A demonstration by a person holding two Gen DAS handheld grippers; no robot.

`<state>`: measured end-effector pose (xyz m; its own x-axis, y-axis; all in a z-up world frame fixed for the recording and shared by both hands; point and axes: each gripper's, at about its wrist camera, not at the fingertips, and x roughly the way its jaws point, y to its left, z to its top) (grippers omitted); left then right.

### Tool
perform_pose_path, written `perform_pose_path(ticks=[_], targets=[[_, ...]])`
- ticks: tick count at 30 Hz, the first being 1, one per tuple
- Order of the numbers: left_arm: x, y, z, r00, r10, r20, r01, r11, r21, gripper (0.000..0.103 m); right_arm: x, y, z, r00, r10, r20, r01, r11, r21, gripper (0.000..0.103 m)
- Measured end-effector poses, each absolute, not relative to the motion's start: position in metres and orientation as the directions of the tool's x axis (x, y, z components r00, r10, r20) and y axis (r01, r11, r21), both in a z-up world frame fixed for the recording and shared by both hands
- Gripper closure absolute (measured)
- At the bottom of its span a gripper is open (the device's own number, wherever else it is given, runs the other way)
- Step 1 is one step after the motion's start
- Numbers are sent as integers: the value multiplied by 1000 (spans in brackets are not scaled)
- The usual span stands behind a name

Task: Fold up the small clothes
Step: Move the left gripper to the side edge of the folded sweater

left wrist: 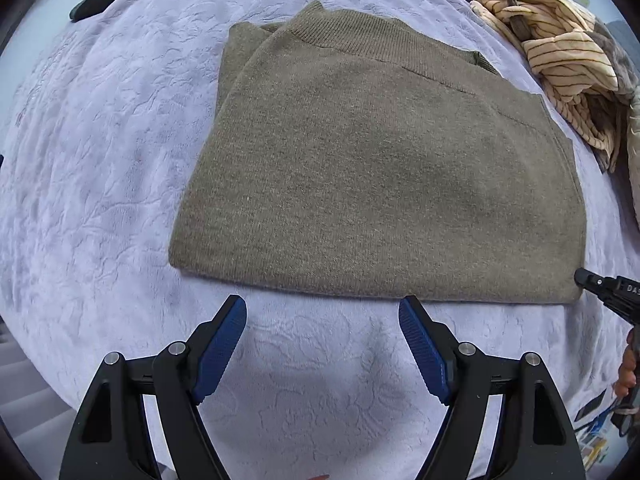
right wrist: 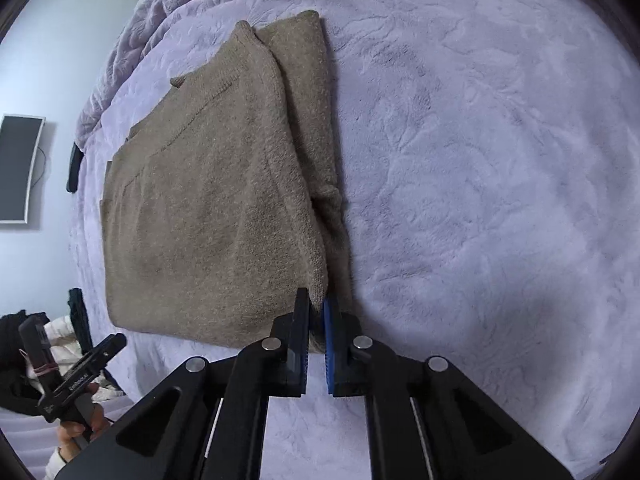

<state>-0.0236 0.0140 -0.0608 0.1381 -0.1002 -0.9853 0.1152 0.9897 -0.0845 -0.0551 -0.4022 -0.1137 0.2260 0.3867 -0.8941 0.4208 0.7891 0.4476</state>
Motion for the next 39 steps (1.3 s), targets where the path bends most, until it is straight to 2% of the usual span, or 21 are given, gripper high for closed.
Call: perform_pose_path(ticks=[5, 10, 11, 13, 14, 15, 24, 39], targets=[[-34, 15, -56, 122, -115, -986, 112, 988, -102, 24, -64, -410, -119, 172, 332, -927, 457, 807, 374, 96], [-45, 11, -50, 106, -129, -986, 121, 986, -116, 24, -82, -405, -109, 179, 373, -911, 468, 782, 412, 95], [-47, 10, -49, 105, -129, -986, 119, 986, -116, 24, -84, -403, -106, 180, 375, -910, 462, 784, 414, 91], [-52, 5, -48, 96, -124, -988, 118, 987, -113, 24, -90, -395, -101, 177, 386, -905, 449, 787, 424, 69], [-54, 3, -47, 94, -125, -988, 119, 986, -113, 24, -93, -390, -99, 177, 395, -901, 443, 786, 432, 51], [-56, 2, -46, 95, -126, -987, 121, 986, -114, 24, -95, -383, -95, 182, 405, -896, 431, 786, 443, 45], [-69, -4, -38, 97, -128, -987, 138, 984, -114, 24, -99, -339, -82, 156, 438, -885, 343, 817, 464, 40], [-68, 10, -62, 31, -173, -984, 160, 973, -166, 24, -107, -296, -78, 139, 435, -890, 377, 808, 453, 39]])
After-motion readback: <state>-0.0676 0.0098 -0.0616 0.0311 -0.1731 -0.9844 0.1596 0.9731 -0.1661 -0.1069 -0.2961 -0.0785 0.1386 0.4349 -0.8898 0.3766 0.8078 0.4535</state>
